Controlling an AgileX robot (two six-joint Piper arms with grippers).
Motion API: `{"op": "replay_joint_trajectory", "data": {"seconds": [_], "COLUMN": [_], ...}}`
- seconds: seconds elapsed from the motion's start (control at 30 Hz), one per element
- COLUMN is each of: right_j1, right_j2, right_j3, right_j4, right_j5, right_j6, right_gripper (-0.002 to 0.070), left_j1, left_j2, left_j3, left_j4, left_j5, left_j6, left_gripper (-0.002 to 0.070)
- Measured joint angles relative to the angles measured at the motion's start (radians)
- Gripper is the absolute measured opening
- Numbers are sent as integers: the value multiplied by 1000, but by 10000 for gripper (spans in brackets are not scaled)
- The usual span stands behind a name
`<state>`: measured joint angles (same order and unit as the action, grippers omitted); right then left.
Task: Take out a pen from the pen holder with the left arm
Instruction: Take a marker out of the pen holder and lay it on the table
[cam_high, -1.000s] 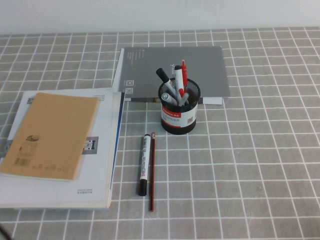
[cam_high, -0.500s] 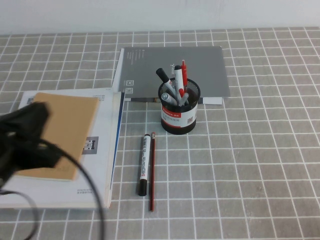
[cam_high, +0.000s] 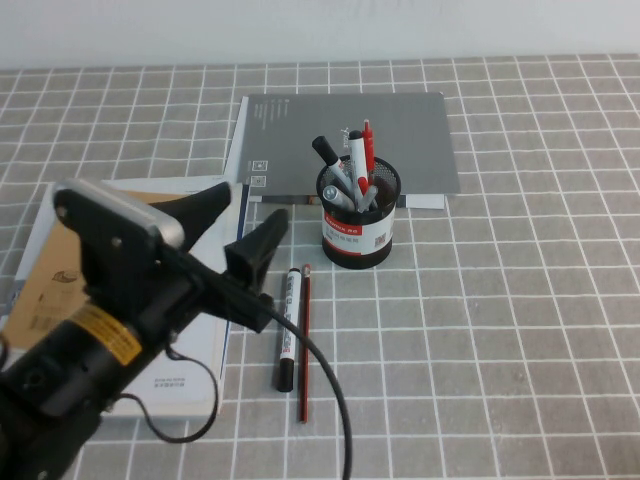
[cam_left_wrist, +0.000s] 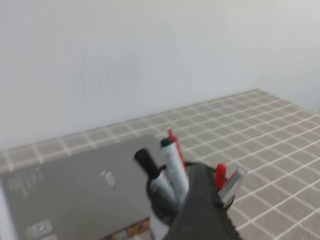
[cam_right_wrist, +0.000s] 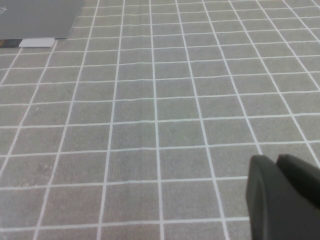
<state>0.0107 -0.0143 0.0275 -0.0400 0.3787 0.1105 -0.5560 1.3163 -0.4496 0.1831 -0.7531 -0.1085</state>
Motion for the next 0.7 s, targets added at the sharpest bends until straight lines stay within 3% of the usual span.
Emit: {"op": "replay_joint_trajectory", "data": {"seconds": [0.2,0.7], "right_j1": [0,0], "right_j2": [0,0], "right_j3": [0,0], "right_j4": [0,0], "right_j5": [0,0], "right_j6": [0,0], "right_gripper": [-13,-13], "left_j1": [-1,-1], "left_j2": [158,486], "left_j3": [-8,-211], "left_j4": [37,66], "left_j5": [-195,-257], "left_j6": [4,-70], "left_gripper": [447,449]}}
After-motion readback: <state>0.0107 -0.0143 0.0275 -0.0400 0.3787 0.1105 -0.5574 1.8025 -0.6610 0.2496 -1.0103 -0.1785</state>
